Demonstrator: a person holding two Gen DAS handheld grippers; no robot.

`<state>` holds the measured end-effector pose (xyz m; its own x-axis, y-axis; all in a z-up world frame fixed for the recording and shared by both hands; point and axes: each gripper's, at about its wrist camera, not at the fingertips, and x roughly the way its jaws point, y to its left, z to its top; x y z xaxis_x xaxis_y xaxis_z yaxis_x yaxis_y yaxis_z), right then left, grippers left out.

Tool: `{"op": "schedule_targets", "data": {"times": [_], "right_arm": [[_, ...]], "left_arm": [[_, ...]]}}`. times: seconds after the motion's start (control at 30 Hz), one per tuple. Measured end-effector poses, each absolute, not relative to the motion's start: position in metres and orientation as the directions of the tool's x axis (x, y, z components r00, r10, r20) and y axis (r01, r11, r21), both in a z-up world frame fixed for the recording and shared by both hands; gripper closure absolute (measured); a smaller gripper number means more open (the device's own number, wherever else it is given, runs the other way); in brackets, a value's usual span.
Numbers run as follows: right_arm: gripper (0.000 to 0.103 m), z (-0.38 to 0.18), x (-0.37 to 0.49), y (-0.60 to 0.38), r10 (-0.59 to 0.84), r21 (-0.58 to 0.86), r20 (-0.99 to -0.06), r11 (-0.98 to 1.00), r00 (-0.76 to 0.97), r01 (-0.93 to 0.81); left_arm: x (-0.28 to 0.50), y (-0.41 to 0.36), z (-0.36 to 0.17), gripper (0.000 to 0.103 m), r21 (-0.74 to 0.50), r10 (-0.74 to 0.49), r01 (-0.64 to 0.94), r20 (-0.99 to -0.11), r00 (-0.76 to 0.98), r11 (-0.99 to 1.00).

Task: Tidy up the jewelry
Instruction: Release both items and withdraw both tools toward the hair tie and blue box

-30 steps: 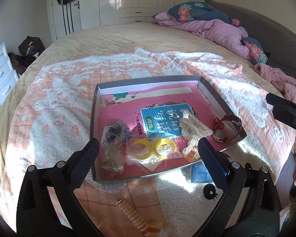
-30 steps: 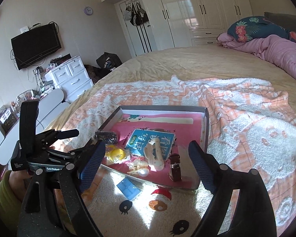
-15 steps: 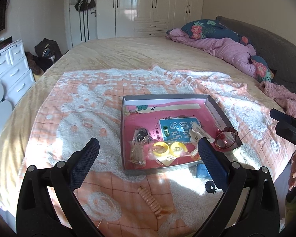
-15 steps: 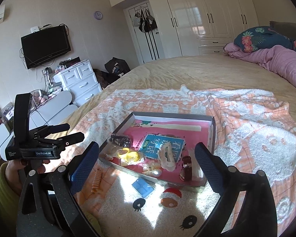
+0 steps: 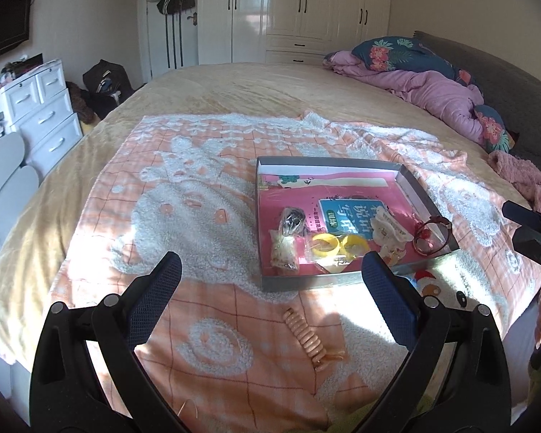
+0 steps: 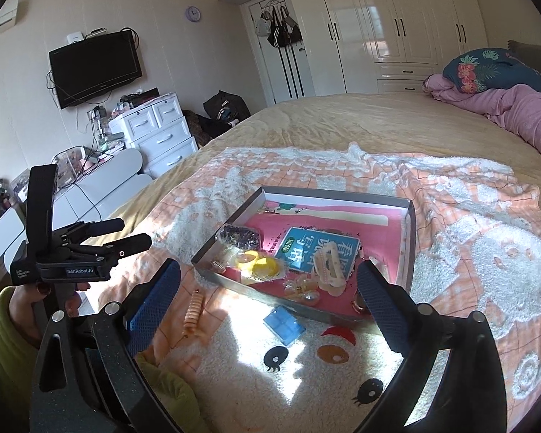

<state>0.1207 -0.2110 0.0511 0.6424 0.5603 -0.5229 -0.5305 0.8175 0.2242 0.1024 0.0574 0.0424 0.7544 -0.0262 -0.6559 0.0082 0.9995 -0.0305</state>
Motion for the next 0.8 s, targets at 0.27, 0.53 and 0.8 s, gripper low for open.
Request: {"op": "schedule_targets", "data": {"times": [0.27,0.53,0.8], "right_arm": [[0.006,0.027,0.121,-0.195,0.547,0.217,-0.580,0.818,0.604,-0.533],[0.006,0.002,0.124,-0.188,0.527,0.214,-0.627,0.824,0.574,-0.524],[0.006,-0.027,0.132,-0.183,0.508,0.238,-0.674,0.837,0.537,-0.493]], "left_arm": [[0.099,0.063,0.023,0.010,-0.007,0.006,-0.015,-0.696,0.718,1.000],[0.101,0.058,0.007,0.010,0.023,0.021,-0.006,-0.723,0.691,1.000],[0.108,0.058,-0.010,0.010,-0.015,-0.018,0.010,-0.755,0.656,1.000]]}}
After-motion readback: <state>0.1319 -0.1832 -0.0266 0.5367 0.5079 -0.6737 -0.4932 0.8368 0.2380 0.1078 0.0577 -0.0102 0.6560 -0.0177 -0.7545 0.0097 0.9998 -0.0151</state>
